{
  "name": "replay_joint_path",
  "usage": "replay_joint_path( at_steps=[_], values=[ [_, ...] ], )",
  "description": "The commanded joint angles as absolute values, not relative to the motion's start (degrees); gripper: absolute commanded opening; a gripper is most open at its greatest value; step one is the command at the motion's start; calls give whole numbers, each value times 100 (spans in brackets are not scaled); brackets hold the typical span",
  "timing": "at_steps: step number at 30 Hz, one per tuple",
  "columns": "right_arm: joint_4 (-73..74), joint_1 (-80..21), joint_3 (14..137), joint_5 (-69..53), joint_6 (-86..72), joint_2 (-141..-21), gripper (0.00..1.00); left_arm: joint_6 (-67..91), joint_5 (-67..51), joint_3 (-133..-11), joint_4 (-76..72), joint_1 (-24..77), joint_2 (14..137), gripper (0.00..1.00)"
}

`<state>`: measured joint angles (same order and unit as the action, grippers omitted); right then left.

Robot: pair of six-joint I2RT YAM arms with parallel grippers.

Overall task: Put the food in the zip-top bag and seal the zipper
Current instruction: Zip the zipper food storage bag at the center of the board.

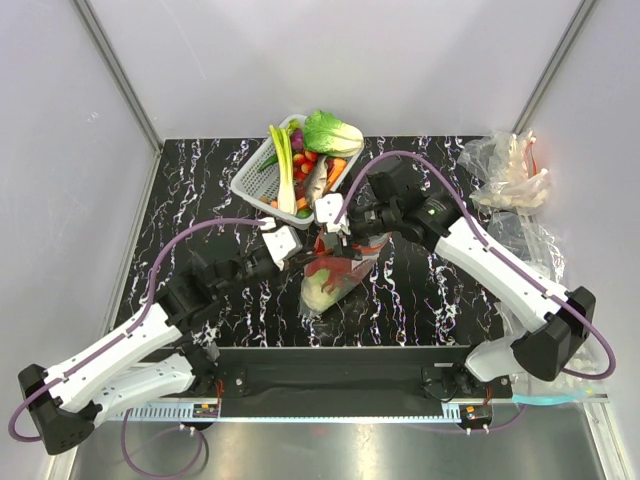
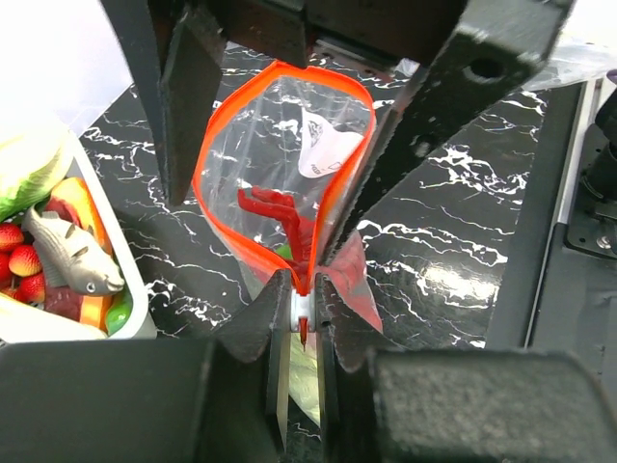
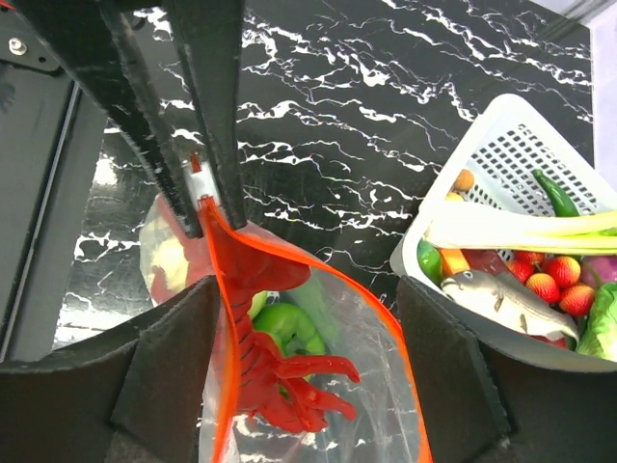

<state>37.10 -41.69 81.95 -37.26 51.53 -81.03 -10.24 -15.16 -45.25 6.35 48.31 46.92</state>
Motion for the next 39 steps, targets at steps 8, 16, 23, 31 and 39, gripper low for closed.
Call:
replay_joint_path(
  at_steps=[8,16,23,31,39],
  values=[
    [4649,-4192,9237,-4175,5809,-8824,46,-1046,-1635,-4500,184,4816,4439,0],
    [4168,-4201,8606,-4210,5213,-8333,0,-782,-626,-4255,9,4816,4193,4],
    [3199,-4368,8103,-3639,3719,-7787,0,-545,-317,-3754,-334,4816,3622,46],
    [2761,-4597,7973,-2716,2260,-7586,0,-290,-141,-2778,-1380,4816,2927,61],
    [2646,-4632,7866,-2593,1907,-7445,0,-465,-624,-2918,-1572,4808,3576,51]
  ],
)
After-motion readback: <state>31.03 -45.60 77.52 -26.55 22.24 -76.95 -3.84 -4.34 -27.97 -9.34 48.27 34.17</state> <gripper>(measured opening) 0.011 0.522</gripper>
